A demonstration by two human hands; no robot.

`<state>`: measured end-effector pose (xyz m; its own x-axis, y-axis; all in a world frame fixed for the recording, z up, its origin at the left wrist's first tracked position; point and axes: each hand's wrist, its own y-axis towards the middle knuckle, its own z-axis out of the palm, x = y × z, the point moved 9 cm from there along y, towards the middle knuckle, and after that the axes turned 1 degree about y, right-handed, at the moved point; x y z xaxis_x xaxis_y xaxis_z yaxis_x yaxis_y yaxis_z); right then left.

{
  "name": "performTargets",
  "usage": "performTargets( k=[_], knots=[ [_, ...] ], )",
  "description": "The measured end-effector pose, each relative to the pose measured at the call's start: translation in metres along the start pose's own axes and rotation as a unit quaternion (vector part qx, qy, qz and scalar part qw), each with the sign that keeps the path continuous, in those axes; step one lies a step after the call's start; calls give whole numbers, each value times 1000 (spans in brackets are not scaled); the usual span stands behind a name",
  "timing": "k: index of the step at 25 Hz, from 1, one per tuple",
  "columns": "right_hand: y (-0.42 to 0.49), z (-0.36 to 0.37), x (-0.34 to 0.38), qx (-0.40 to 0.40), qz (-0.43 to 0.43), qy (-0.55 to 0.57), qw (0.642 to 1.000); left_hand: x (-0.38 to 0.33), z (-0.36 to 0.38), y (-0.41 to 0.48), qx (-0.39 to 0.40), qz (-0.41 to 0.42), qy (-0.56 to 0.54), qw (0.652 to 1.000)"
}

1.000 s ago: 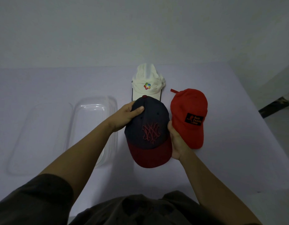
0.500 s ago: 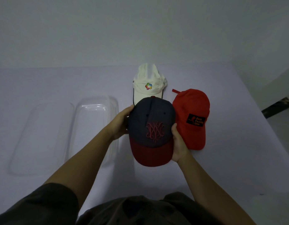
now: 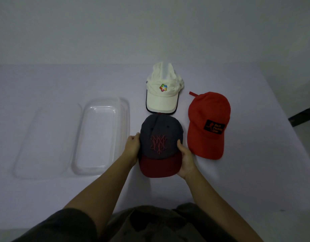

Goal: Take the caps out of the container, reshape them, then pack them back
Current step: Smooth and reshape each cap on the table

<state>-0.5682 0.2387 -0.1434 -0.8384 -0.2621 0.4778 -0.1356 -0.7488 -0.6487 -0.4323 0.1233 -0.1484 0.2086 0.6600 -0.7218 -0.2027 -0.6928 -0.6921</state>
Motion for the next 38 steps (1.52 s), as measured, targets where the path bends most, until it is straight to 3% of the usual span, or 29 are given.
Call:
performTargets(
  k=[6, 9, 11, 13, 14, 18, 21, 24, 26, 28, 38],
  knots=[
    [9, -16, 4, -19, -28, -91, 995, -5, -8, -3, -71, 46, 60, 995],
    [8, -25, 13, -69, -58, -190, 978, -18, -10, -5, -101, 91, 161, 977],
    [-2, -29, 30, -142, -107, -341, 923, -27, -15, -9, -142, 115, 258, 949],
    [-15, -29, 49, -214, -169, -486, 831, -27, -20, -10, -162, 120, 284, 937],
    [-19, -28, 55, -223, -191, -510, 808, -26, -21, -8, -158, 118, 274, 941],
    [-13, -11, 80, -171, -252, -501, 810, -32, -13, -6, -91, 117, 148, 978],
    [7, 10, 99, -118, -236, -560, 786, -46, -3, -9, -52, 137, 164, 975],
    [29, 14, 99, -52, -152, -667, 727, -62, 1, -10, -51, 164, 281, 944],
    [33, 12, 106, -55, -149, -735, 659, -73, 0, -8, -58, 183, 348, 918],
    [32, 12, 111, -64, -163, -760, 626, -81, 0, -8, -61, 194, 381, 902],
    [27, 29, 116, -71, -175, -786, 589, -100, 4, -10, -57, 177, 496, 848]
  ],
)
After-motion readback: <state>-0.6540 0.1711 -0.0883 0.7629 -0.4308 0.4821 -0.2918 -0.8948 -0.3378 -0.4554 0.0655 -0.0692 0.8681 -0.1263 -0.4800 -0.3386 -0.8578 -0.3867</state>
